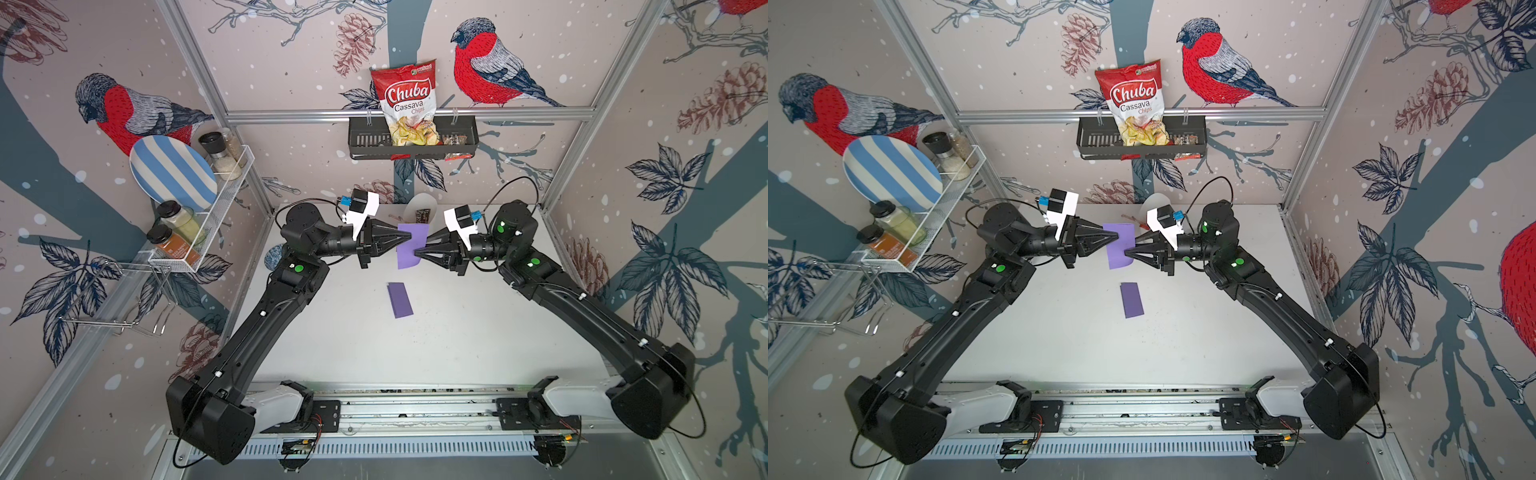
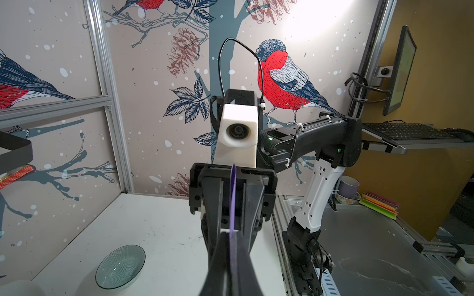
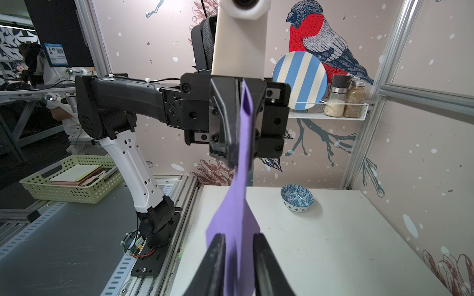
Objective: Fold the square paper along the opposite sides
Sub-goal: Smooth out the paper.
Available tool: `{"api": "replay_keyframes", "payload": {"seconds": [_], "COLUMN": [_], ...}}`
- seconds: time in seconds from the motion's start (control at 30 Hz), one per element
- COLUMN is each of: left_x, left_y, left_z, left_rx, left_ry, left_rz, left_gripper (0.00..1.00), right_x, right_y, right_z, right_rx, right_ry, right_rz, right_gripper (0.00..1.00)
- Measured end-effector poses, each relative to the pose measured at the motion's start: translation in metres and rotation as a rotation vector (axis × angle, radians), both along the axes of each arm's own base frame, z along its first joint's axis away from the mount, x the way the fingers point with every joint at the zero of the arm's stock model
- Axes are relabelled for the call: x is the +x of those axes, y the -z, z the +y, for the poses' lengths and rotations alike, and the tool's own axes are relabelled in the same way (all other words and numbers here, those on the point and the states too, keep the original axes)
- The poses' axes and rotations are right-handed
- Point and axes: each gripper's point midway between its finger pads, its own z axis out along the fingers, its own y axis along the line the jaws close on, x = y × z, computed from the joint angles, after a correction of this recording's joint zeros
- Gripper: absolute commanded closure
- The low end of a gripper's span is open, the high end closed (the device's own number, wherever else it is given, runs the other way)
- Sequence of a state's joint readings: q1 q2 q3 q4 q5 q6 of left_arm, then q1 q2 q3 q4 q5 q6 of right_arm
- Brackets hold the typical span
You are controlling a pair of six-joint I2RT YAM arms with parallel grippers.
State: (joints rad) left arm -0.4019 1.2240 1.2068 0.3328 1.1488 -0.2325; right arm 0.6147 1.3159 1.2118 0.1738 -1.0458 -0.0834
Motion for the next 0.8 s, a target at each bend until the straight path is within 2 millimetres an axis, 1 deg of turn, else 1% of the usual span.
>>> {"api": "replay_keyframes", "payload": {"seconds": [0.1,0.13,0.17,0.2,0.23,0.27,0.3,0.5,0.53,0.57,0.6,0.63,0.67,0.8], "left_x": [0.000,0.000,0.000,0.000,0.000,-0.001,-0.001,-0.002,-0.002,-0.002,-0.002,-0.002,-0.002,-0.003], "left_y": [0.000,0.000,0.000,0.000,-0.001,-0.003,-0.003,-0.005,-0.005,-0.005,-0.005,-0.005,-0.006,-0.009], "left_z": [0.000,0.000,0.000,0.000,0.000,0.000,0.001,0.001,0.001,0.001,0.001,0.001,0.001,0.002], "left_rx": [0.000,0.000,0.000,0.000,-0.002,-0.003,-0.004,-0.006,-0.006,-0.006,-0.006,-0.007,-0.009,-0.016], "left_ry": [0.000,0.000,0.000,0.000,0.000,-0.001,-0.001,0.001,0.001,0.001,0.001,0.000,-0.001,-0.002], "left_rz": [0.000,0.001,0.001,0.000,-0.003,-0.006,-0.007,-0.011,-0.011,-0.010,-0.010,-0.011,-0.015,-0.028], "left_gripper": [1.00,1.00,1.00,1.00,1.00,1.00,1.00,1.00,1.00,1.00,1.00,1.00,1.00,1.00], "right_x": [0.000,-0.001,-0.001,-0.001,-0.002,-0.002,-0.002,-0.004,-0.005,-0.005,-0.005,-0.006,-0.006,-0.006], "right_y": [0.002,0.002,0.003,0.004,0.006,0.008,0.010,0.013,0.013,0.013,0.012,0.013,0.014,0.016], "right_z": [0.000,0.000,0.001,0.001,0.001,0.001,0.001,0.000,0.000,-0.001,-0.001,-0.002,-0.002,-0.002], "right_rx": [-0.003,-0.002,-0.002,-0.004,-0.007,-0.009,-0.012,-0.012,-0.009,-0.009,-0.008,-0.007,-0.008,-0.011], "right_ry": [0.000,-0.002,-0.003,-0.004,-0.005,-0.006,-0.006,-0.003,-0.003,0.000,0.003,0.005,0.005,0.010], "right_rz": [0.006,0.005,0.006,0.008,0.012,0.013,0.016,0.018,0.015,0.015,0.013,0.012,0.011,0.016], "right_gripper": [1.00,0.86,0.77,0.76,0.79,0.96,1.00,1.00,0.94,0.83,0.80,0.84,1.00,1.00]}}
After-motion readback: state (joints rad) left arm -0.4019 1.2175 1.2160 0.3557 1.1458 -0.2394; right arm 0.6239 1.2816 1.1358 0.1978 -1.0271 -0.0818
